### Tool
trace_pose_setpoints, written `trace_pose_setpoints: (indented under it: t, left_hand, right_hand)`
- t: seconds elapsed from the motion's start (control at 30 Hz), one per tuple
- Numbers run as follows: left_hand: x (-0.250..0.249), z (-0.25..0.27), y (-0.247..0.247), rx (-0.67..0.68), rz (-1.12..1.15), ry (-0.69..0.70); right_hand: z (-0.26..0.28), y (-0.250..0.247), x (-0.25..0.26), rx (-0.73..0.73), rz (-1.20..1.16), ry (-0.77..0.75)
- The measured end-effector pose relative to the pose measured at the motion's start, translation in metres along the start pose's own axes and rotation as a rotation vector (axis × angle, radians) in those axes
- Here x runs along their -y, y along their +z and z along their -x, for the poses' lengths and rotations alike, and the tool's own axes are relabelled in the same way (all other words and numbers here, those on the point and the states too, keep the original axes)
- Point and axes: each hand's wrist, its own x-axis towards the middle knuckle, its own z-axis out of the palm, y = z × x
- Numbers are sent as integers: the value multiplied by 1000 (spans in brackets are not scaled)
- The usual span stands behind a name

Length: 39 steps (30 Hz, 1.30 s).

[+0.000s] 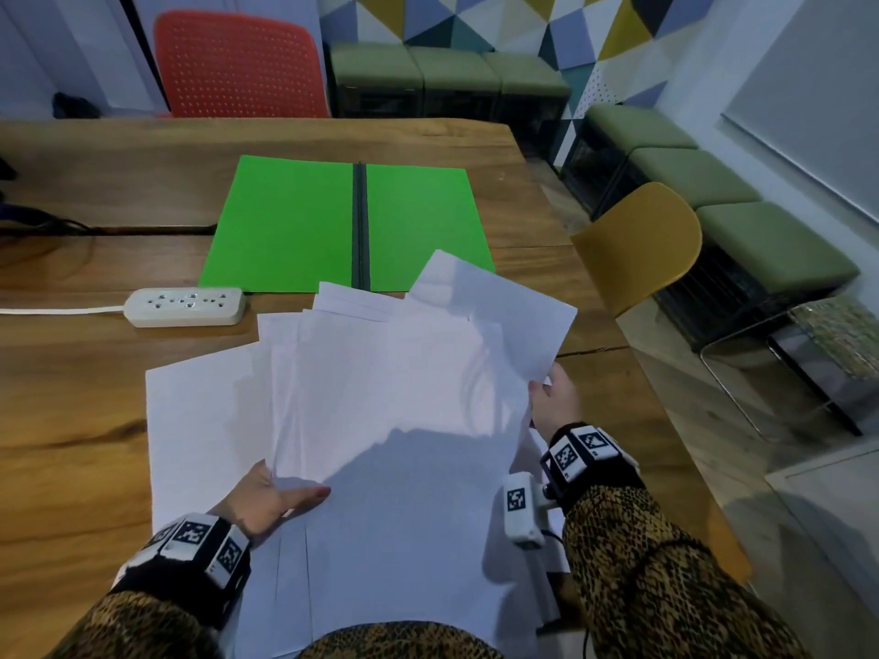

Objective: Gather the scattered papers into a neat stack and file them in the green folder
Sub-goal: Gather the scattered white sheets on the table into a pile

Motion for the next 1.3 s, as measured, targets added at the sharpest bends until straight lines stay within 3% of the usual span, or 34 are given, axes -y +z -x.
trace_pose_setpoints:
  t: [0.13,0.23,0.3,0.37,0.43,0.63,0.77,0.93,1.17,1.3]
  left_hand:
    - [4,0,-1,-71,-32,-21]
    - [4,0,-3,-46,-4,-50]
    - [7,-2,-5,-57,-7,-21]
    - [3,2,-5,-15,18,-58]
    - [-5,6,-2,37,-49,-20]
    - [-16,14,4,9,-101,28]
    - [-20,17,7,22,-88,26]
    - [-14,12,6,-17,-82,4]
    - [-24,20,16,4,100,47]
    - [-19,14,17,25,201,2]
  right_hand:
    - [9,1,1,227,182,-69]
    - [22,11,0,369,226,-91]
    - [26,14,1,309,62,-31]
    - [23,17,-1,267,-168,167]
    - [18,21,-11,283,-147,249]
    - [13,4,-2,109,-20,97]
    - [6,-16,4,257,-12,82]
    - [32,12,1,456,-70,115]
    - [46,13,-14,338,-137,228]
    - [68,27,-28,348,185,27]
